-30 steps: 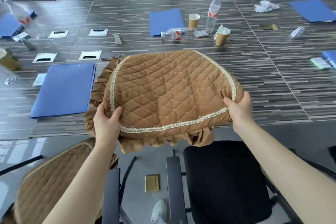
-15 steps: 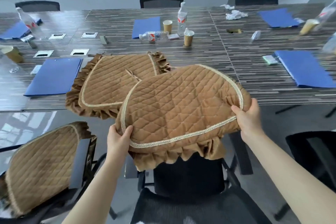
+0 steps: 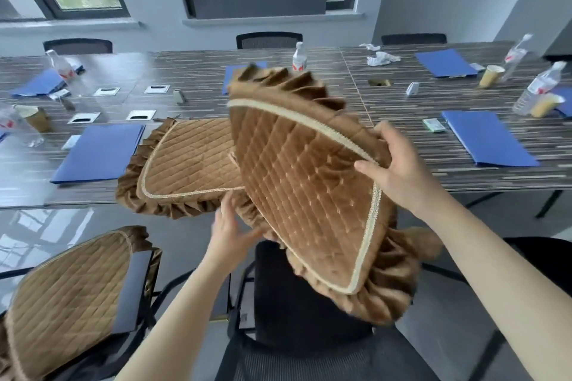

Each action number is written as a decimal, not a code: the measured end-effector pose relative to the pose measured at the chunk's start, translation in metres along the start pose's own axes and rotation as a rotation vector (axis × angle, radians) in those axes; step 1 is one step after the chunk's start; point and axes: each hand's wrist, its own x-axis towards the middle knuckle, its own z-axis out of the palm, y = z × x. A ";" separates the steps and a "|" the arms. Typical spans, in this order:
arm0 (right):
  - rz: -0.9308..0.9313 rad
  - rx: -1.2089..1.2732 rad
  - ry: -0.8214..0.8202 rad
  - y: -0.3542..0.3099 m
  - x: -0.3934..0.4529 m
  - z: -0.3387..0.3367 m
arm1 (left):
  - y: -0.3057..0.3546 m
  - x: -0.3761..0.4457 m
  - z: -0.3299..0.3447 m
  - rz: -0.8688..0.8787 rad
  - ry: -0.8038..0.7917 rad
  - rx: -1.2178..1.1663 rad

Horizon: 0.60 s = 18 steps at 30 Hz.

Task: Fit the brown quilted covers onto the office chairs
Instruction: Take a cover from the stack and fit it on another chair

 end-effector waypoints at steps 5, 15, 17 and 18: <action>-0.211 -0.308 -0.135 -0.037 -0.008 -0.002 | 0.062 -0.003 -0.037 0.292 0.368 0.100; -0.533 -0.531 -0.114 -0.067 -0.003 -0.004 | 0.089 -0.015 -0.083 0.513 0.304 0.085; -0.552 -0.623 -0.026 -0.063 0.000 0.001 | 0.078 -0.011 -0.087 0.463 0.141 0.077; -0.554 -0.658 0.013 -0.062 0.001 0.005 | 0.072 -0.009 -0.087 0.451 0.087 0.064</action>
